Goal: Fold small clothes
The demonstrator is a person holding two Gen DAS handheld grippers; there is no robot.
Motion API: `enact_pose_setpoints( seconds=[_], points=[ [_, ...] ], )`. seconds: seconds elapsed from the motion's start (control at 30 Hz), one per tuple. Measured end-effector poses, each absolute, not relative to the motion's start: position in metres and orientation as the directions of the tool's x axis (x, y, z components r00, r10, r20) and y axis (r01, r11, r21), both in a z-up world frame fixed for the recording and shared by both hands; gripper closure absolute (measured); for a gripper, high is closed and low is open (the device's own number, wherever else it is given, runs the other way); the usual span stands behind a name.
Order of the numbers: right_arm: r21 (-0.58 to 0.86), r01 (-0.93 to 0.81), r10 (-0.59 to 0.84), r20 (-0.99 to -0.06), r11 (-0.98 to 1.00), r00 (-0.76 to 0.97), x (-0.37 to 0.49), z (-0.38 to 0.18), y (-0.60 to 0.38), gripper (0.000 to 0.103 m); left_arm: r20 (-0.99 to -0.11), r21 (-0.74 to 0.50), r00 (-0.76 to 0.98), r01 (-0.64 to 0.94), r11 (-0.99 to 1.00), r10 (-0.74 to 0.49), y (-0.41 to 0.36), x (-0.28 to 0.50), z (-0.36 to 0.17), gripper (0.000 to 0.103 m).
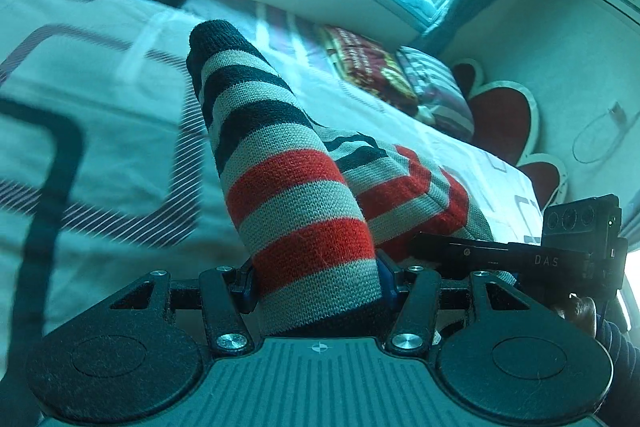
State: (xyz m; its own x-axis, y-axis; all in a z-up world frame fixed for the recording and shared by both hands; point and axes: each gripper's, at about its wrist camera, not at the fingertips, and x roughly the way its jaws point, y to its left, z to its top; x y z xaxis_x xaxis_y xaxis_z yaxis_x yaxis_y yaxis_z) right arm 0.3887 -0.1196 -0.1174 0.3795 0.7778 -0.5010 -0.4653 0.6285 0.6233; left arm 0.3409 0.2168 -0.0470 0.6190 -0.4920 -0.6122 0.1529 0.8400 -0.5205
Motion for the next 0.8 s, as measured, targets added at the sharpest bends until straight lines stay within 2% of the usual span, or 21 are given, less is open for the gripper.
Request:
enact_pose_setpoints(
  seconds=[0.13,0.2,0.23,0.33,0.43,0.5,0.53,0.57,0.6,0.63,0.67,0.7,0.73,0.8],
  points=[
    [0.681,-0.419,0.799,-0.504,0.601,0.329,0.389,-0.143,-0.104,0.069,-0.635,-0.533,0.615,0.089,0.841,-0.468,0.240,0.322,-0.077,0.048],
    [0.686,-0.378,0.783,-0.538,0.622,0.312,0.392,-0.162,-0.102,0.069,-0.680,-0.516,0.603,0.010,0.857,-0.417,0.249,0.315,-0.100,0.043],
    [0.691,-0.347,0.773,-0.553,0.634,0.312,0.394,-0.173,-0.105,0.067,-0.660,-0.536,0.622,0.004,0.844,-0.422,0.252,0.310,-0.108,0.039],
    [0.758,-0.318,0.819,-0.488,0.569,0.303,0.398,-0.190,-0.119,0.070,-0.619,-0.572,0.665,-0.018,0.820,-0.417,0.254,0.301,-0.116,0.038],
    [0.724,-0.343,0.801,-0.521,0.598,0.296,0.398,-0.181,-0.117,0.068,-0.622,-0.550,0.680,-0.026,0.835,-0.388,0.252,0.296,-0.116,0.037],
    [0.688,-0.362,0.777,-0.544,0.629,0.317,0.397,-0.169,-0.118,0.062,-0.630,-0.533,0.686,-0.041,0.845,-0.364,0.251,0.292,-0.109,0.032],
    [0.660,-0.375,0.759,-0.556,0.651,0.339,0.396,-0.163,-0.122,0.052,-0.638,-0.505,0.696,-0.055,0.862,-0.329,0.253,0.287,-0.105,0.023],
    [0.625,-0.380,0.732,-0.573,0.682,0.369,0.394,-0.157,-0.127,0.041,-0.641,-0.474,0.708,-0.061,0.879,-0.297,0.256,0.284,-0.098,0.021],
    [0.585,-0.387,0.701,-0.589,0.713,0.401,0.390,-0.153,-0.129,0.036,-0.637,-0.454,0.720,-0.063,0.889,-0.274,0.258,0.280,-0.091,0.021],
    [0.551,-0.408,0.686,-0.588,0.728,0.428,0.388,-0.144,-0.132,0.042,-0.629,-0.445,0.732,-0.065,0.893,-0.261,0.259,0.278,-0.084,0.021],
    [0.526,-0.439,0.685,-0.572,0.729,0.452,0.385,-0.136,-0.134,0.059,-0.607,-0.447,0.751,-0.051,0.893,-0.261,0.260,0.276,-0.075,0.021],
    [0.506,-0.462,0.685,-0.558,0.728,0.469,0.384,-0.129,-0.135,0.065,-0.573,-0.455,0.774,-0.029,0.890,-0.267,0.266,0.277,-0.065,0.021],
    [0.490,-0.478,0.684,-0.548,0.729,0.481,0.386,-0.123,-0.132,0.070,-0.546,-0.466,0.789,-0.005,0.885,-0.283,0.264,0.279,-0.058,0.021],
    [0.459,-0.513,0.687,-0.538,0.725,0.489,0.394,-0.117,-0.120,0.071,-0.510,-0.489,0.794,0.047,0.871,-0.330,0.255,0.295,-0.049,0.021]
  ],
)
